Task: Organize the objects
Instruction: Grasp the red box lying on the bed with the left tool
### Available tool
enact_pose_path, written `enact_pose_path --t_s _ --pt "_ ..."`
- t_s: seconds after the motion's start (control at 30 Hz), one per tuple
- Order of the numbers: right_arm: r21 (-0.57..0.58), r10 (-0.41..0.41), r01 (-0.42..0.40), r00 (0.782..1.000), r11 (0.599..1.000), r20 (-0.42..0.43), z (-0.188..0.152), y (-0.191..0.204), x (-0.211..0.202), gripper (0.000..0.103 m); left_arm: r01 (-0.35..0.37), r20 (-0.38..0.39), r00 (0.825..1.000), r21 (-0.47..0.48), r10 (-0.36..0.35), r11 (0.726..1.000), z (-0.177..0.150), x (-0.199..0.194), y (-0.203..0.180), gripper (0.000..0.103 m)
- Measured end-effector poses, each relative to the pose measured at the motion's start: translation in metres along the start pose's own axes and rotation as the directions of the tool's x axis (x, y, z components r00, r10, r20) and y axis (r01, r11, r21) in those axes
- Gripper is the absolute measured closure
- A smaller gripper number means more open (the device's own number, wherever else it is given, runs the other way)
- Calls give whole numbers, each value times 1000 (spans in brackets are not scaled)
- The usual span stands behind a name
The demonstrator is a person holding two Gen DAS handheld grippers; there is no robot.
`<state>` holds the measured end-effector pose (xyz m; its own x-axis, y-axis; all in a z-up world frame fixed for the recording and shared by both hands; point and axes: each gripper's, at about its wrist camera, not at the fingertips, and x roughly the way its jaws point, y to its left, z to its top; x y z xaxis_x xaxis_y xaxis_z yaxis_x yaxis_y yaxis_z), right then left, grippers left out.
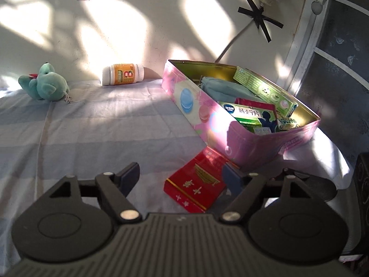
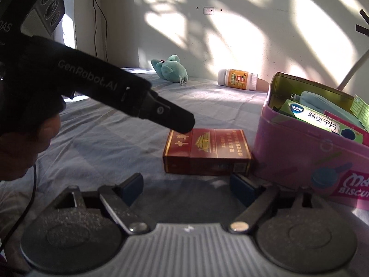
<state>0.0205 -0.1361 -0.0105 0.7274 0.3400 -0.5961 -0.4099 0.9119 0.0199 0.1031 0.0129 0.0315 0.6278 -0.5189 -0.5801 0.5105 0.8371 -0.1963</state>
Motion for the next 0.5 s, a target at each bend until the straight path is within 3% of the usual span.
enact_pose_path --t_s 0.1,0.2,0.27,0.37,0.4,0.5 --pt "23 4 -4 1000 1000 -2 1 -3 1 18 15 -42 999 -17 -16 1000 10 28 10 26" --pt "40 11 -11 1000 999 -12 4 -7 5 18 69 -111 991 -30 -72 997 2 48 11 39" --pt "48 10 -10 1000 999 -12 6 -9 8 19 136 -111 984 -57 -142 989 -4 42 9 48" --pt "55 9 -9 1000 998 -1 6 -7 8 26 120 -102 987 -42 -123 992 -14 25 0 53" --pt "52 14 -15 1000 999 7 5 -6 7 37 131 -103 985 -58 -136 990 -19 18 1 56" --pt "48 21 -23 999 999 38 3 -1 1 41 120 -74 989 -83 -127 989 -29 -2 -2 58"
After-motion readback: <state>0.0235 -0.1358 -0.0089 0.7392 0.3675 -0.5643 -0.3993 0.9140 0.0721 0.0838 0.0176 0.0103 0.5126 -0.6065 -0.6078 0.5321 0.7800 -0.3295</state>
